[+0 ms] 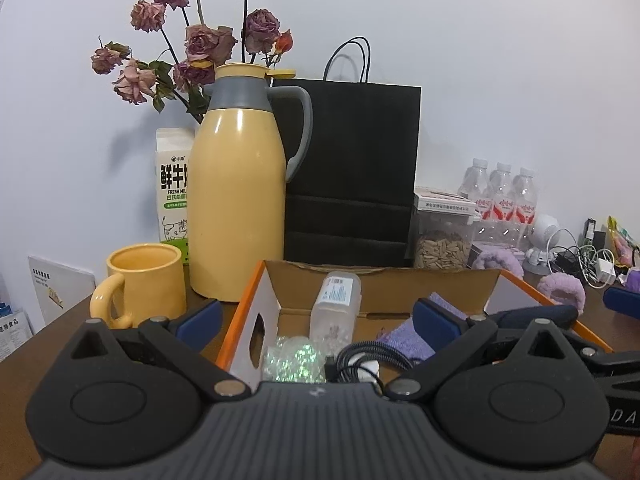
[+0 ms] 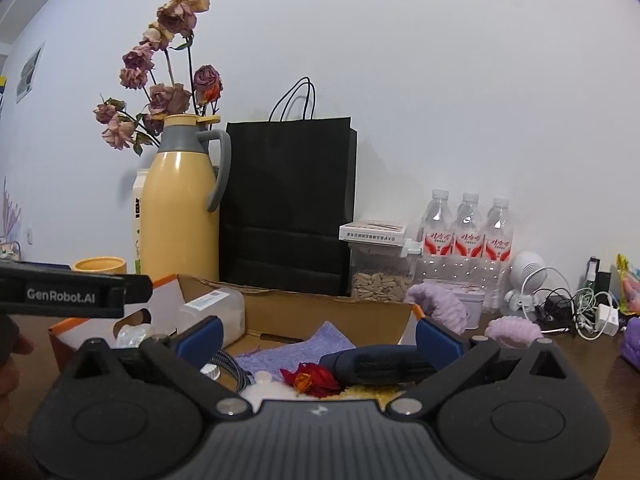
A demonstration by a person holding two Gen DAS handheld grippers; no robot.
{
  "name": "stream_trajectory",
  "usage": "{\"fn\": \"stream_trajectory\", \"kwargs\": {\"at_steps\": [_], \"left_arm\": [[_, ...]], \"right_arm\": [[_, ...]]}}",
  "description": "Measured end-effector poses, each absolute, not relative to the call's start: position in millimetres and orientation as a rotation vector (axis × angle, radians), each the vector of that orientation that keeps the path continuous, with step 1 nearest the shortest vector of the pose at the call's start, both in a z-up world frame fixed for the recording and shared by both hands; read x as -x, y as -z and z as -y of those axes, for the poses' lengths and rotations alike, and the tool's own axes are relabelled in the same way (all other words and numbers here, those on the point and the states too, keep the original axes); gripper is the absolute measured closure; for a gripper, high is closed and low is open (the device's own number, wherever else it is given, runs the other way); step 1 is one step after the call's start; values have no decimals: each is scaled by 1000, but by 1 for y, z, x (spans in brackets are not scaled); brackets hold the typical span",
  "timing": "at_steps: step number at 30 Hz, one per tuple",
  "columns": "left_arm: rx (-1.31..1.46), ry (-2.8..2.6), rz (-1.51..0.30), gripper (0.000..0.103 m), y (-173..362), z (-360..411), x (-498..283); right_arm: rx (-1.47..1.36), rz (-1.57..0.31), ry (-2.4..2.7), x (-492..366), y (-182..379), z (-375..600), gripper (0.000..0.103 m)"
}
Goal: Organize objects
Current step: 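Move both grippers back toward the white caps and cloth on the table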
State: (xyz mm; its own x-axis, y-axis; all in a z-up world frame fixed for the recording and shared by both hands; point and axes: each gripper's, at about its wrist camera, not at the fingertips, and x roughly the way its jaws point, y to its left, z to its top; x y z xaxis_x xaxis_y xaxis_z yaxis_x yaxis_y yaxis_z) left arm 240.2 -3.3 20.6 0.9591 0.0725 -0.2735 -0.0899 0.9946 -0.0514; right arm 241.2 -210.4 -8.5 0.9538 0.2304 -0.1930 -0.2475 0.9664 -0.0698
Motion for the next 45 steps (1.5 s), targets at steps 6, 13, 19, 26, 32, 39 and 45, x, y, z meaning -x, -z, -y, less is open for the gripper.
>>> {"fn": "stream_trajectory", "kwargs": {"at_steps": [6, 13, 19, 26, 32, 39, 45], "left_arm": [[68, -91, -289, 0, -19, 3, -221], [73, -89, -293, 0, -17, 4, -194], [103, -100, -315, 0, -17, -2, -170], [126, -101, -357, 0, -16, -8, -143], [121, -115, -364, 0, -16, -13, -121], [91, -131, -374, 0, -17, -16, -100], [71, -121, -399, 0, -14, -18, -94]], "right_arm": [[125, -153, -218, -216, 7, 214, 0], [134, -196, -249, -189, 5, 222, 0], [140, -231, -250, -162, 4, 224, 0], [104, -253, -239, -136, 1, 230, 0], [89, -281, -245, -118, 5, 231, 0], [73, -298, -264, -98, 8, 237, 0], [87, -330, -256, -94, 14, 238, 0]]}}
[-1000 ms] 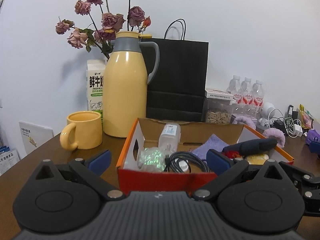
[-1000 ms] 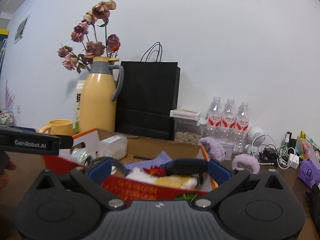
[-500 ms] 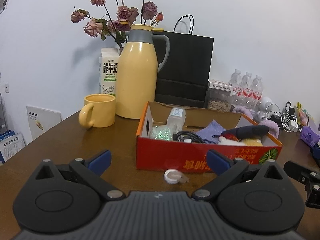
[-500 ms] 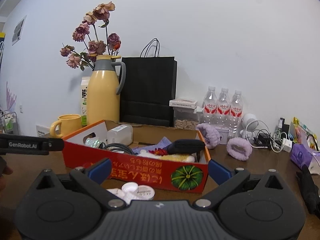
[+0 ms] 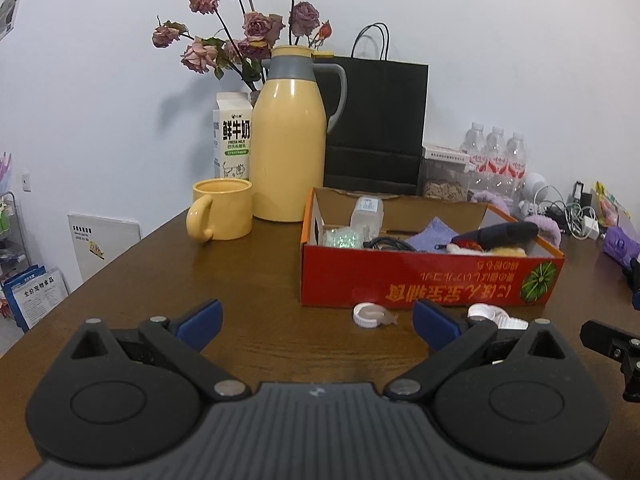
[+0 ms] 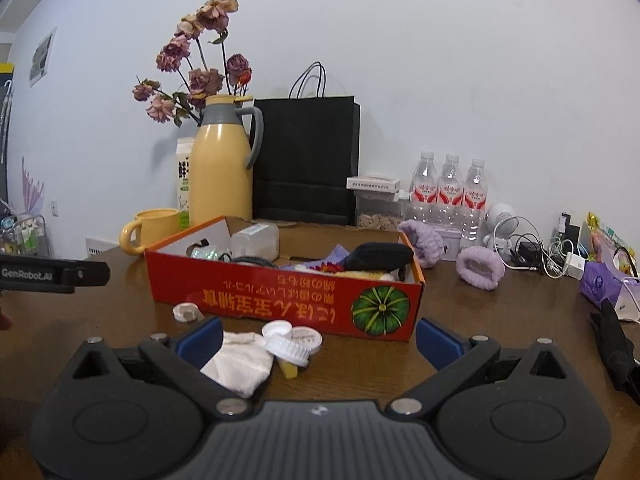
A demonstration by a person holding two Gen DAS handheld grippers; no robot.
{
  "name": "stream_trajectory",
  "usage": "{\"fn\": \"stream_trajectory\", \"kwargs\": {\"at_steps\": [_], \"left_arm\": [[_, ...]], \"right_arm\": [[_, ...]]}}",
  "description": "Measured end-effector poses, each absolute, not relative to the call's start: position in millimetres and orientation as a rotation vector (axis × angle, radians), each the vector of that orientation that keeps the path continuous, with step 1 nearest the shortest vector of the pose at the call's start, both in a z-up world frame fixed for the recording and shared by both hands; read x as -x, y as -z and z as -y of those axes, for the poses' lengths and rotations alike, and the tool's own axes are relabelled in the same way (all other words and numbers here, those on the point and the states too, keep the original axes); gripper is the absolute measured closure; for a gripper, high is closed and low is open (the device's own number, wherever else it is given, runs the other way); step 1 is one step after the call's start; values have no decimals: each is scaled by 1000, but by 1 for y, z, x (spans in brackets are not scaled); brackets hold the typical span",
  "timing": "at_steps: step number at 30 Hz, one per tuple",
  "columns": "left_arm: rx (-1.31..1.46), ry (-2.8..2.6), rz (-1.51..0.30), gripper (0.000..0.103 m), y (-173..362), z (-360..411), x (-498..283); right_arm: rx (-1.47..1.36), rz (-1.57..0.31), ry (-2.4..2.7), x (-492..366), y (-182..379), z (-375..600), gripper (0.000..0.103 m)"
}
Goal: Organize objects
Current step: 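Move both grippers back toward the white caps and cloth on the table, then grasp a white cap with the right gripper while the left grasps a white cap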
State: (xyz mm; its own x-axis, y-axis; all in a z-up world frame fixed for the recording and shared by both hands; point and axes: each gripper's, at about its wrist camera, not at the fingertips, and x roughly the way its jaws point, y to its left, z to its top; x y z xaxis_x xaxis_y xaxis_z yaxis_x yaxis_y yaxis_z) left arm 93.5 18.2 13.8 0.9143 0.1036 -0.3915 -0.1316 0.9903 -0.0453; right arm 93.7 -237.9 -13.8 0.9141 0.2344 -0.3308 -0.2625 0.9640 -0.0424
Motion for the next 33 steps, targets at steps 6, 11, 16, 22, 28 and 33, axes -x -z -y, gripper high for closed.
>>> {"fn": "stream_trajectory", "kwargs": {"at_steps": [6, 11, 16, 22, 28, 33], "left_arm": [[62, -113, -417, 0, -10, -19, -92], [65, -113, -434, 0, -6, -20, -94], [66, -119, -457, 0, -3, -21, -102], [65, -123, -483, 0, 0, -22, -114], [61, -126, -509, 0, 1, -20, -131], [13, -113, -519, 0, 1, -11, -148]], "right_arm": [[92, -368, -255, -98, 21, 236, 0], [78, -445, -285, -125, 24, 233, 0], [18, -573, -323, -172, 32, 224, 14], [-61, -669, -318, -210, 45, 220, 44], [-133, -645, -361, -206, 45, 226, 64], [-131, -541, -367, -194, 34, 230, 64]]}}
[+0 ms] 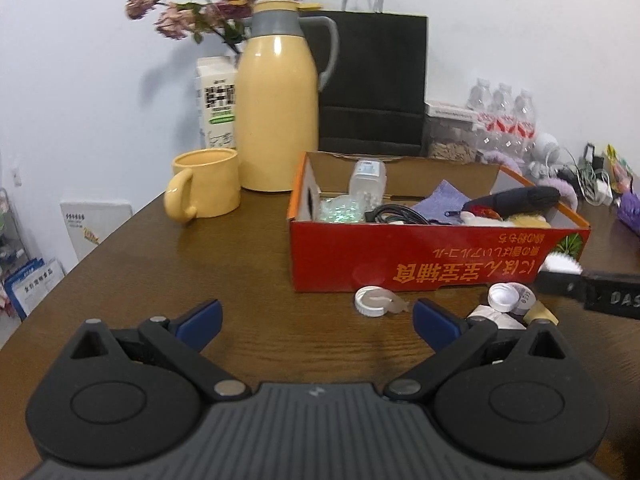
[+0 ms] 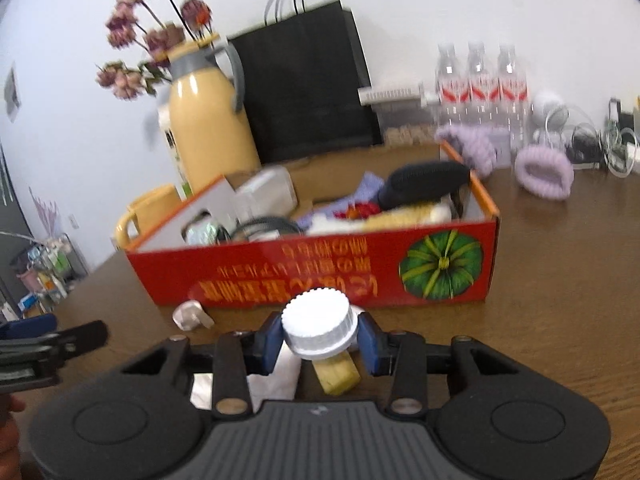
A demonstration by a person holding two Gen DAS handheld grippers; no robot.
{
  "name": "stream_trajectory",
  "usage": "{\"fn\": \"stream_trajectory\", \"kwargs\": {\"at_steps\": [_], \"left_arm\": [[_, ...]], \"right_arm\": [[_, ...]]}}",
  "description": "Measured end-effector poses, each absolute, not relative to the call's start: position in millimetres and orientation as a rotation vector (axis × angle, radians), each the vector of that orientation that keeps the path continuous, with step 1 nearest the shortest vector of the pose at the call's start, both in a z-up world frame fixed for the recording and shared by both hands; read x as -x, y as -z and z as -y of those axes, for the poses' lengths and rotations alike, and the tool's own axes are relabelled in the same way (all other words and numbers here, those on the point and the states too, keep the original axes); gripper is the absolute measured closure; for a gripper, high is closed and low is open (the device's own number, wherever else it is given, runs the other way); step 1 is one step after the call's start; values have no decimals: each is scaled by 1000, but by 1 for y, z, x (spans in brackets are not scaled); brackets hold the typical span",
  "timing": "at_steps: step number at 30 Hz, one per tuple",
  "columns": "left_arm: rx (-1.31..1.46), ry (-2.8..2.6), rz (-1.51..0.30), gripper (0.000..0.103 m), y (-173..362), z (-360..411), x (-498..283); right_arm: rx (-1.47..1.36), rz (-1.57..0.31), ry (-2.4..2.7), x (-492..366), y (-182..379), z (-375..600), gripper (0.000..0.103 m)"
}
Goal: Organize objects
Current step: 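Grasp a white cap with the right gripper while the left grasps a white cap, then drop the white cap into the box with the right gripper while the left drops its cap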
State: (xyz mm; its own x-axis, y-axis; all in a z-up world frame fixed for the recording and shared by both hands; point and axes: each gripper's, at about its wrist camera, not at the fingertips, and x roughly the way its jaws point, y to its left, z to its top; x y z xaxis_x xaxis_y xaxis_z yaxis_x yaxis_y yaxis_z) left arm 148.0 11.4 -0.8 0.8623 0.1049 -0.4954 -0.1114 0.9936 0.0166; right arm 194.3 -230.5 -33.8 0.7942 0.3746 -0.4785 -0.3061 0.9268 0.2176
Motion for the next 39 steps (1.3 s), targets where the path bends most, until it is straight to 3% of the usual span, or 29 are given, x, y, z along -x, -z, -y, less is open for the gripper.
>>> {"fn": "stream_trajectory", "kwargs": {"at_steps": [7, 13, 14, 16, 18, 21, 39], "left_arm": [[-107, -88, -518, 0, 13, 14, -177], [-212, -44, -542, 34, 28, 35, -188], [-218, -49, -550, 45, 30, 36, -190], [-215, -40, -565, 52, 32, 36, -196], [-217, -28, -577, 75, 35, 36, -201], [-200, 4, -580, 97, 35, 35, -204], [-64, -7, -400, 100, 3, 15, -162]], "right_arm": [[-46, -411, -331, -181, 24, 239, 64], [-37, -391, -317, -178, 24, 251, 64], [-39, -391, -319, -177, 24, 251, 64], [-37, -390, -330, -176, 23, 251, 64], [-24, -383, -341, -172, 23, 247, 64], [-8, -368, -351, -167, 24, 244, 64], [16, -331, -338, -160, 24, 241, 64]]}}
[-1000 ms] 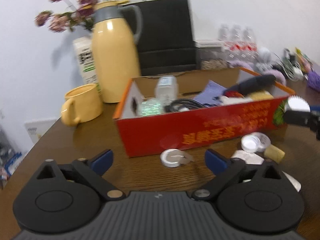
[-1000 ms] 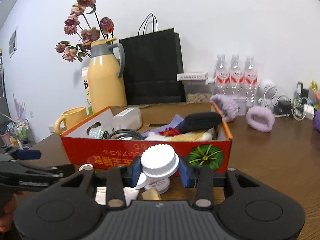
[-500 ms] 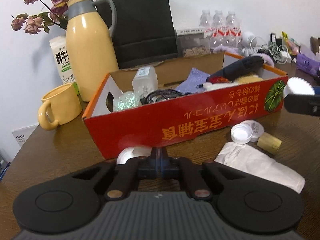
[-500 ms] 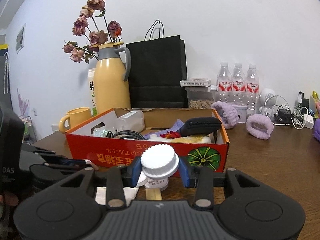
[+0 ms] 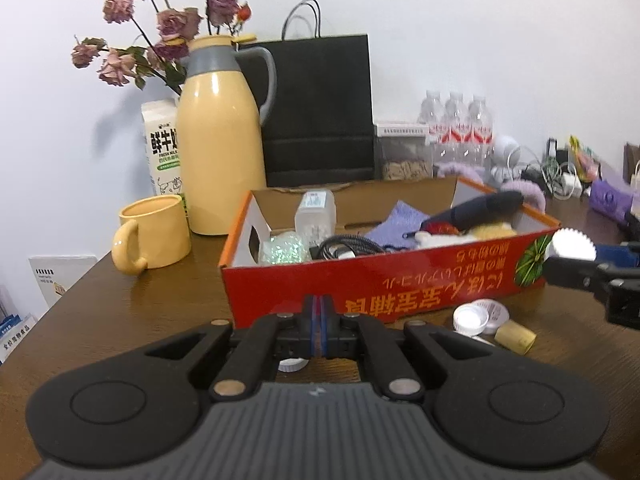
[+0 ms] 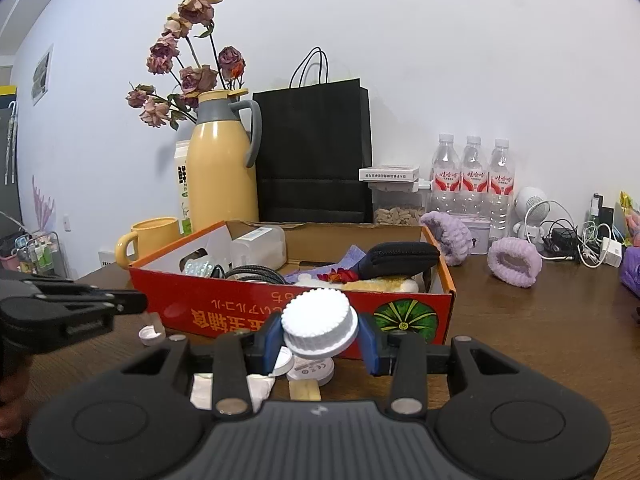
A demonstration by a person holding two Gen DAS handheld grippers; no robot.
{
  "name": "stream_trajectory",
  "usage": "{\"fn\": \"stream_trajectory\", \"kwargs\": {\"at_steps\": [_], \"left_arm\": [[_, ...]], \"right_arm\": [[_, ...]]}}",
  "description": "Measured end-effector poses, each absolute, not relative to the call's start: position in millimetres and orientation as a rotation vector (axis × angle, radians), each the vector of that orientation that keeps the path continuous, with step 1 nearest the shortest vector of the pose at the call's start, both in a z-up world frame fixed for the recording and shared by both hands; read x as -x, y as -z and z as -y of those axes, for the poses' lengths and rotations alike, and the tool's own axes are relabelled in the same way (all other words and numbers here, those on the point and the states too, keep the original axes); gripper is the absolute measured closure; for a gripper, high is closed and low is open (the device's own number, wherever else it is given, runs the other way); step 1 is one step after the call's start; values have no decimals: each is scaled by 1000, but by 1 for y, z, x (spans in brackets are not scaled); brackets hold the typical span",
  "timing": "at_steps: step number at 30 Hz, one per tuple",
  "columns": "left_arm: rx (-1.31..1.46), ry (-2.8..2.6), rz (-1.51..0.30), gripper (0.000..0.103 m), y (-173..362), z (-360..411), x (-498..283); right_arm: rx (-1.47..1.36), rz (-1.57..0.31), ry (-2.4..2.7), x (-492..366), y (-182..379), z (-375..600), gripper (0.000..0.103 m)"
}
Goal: Organize objects
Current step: 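Drop the white cap into the box with the right gripper while the left drops its cap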
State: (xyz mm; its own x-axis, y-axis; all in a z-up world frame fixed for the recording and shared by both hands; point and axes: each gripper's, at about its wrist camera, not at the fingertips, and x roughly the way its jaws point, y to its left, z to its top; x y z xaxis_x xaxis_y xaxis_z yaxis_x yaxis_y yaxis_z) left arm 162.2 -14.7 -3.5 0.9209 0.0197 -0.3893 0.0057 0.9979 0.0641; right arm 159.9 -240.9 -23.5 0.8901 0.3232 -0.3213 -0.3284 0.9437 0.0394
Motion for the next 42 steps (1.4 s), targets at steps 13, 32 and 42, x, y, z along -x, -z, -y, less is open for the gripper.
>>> {"fn": "stream_trajectory", "kwargs": {"at_steps": [13, 32, 42], "left_arm": [[-32, 29, -257, 100, -53, 20, -174], [53, -24, -358, 98, -30, 14, -273], [43, -103, -282, 0, -27, 16, -254]], "right_arm": [[35, -233, -374, -169, -5, 234, 64], [70, -299, -316, -265, 18, 203, 64], [85, -253, -297, -250, 19, 207, 0]]}}
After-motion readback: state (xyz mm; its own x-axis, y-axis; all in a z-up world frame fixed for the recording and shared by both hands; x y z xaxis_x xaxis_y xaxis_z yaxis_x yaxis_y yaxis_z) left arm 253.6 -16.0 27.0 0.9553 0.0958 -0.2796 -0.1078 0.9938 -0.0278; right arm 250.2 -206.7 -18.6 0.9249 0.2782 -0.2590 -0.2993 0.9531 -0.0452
